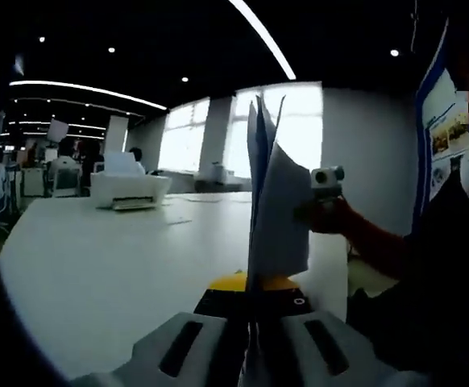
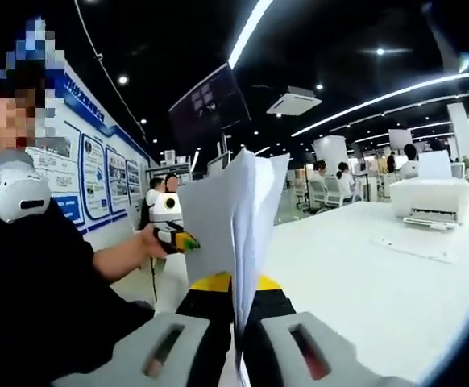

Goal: Organize the stack of printing papers by aligning and flattening the scattered papers on the table

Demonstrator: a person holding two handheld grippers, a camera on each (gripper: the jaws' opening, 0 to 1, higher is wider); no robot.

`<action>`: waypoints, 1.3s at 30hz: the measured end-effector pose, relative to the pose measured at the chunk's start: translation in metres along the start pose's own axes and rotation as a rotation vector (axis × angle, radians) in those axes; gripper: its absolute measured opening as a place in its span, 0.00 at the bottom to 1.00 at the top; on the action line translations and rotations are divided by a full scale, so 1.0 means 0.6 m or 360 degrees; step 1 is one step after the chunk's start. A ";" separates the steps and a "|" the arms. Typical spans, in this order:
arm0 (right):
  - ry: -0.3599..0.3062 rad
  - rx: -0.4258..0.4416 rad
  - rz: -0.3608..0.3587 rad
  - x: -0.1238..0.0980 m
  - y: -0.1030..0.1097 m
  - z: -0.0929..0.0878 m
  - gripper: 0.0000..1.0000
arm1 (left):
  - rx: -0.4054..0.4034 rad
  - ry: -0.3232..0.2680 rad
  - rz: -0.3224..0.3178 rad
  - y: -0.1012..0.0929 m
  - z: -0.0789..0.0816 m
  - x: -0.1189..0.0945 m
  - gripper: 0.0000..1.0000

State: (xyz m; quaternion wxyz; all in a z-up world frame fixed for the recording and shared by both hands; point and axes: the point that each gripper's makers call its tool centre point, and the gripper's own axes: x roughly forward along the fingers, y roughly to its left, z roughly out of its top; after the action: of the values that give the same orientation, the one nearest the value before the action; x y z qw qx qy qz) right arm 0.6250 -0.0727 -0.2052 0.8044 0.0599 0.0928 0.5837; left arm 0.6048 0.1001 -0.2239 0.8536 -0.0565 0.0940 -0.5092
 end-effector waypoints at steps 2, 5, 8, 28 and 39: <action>0.0016 0.0086 -0.0001 -0.009 0.000 0.004 0.00 | -0.0058 0.0054 -0.0046 -0.009 -0.003 0.004 0.05; 0.0042 0.0151 -0.0004 -0.018 -0.002 0.006 0.00 | -0.0135 0.0112 -0.0072 -0.017 -0.004 0.011 0.05; 0.0072 0.0233 -0.0008 -0.022 0.000 0.001 0.00 | -0.0217 0.0155 -0.0086 -0.020 -0.007 0.016 0.05; 0.0240 0.0514 -0.0175 -0.004 -0.052 -0.075 0.00 | -0.0380 0.0314 -0.0015 0.031 -0.069 0.052 0.06; 0.0310 0.0375 -0.0338 0.014 -0.107 -0.115 0.00 | -0.0232 0.0406 0.0181 0.075 -0.119 0.072 0.06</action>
State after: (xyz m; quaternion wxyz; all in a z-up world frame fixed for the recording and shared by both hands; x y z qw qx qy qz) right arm 0.6721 -0.0858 -0.2861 0.8362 0.0869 0.2437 0.4835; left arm 0.6477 0.0833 -0.3066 0.8558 -0.0479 0.2414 -0.4549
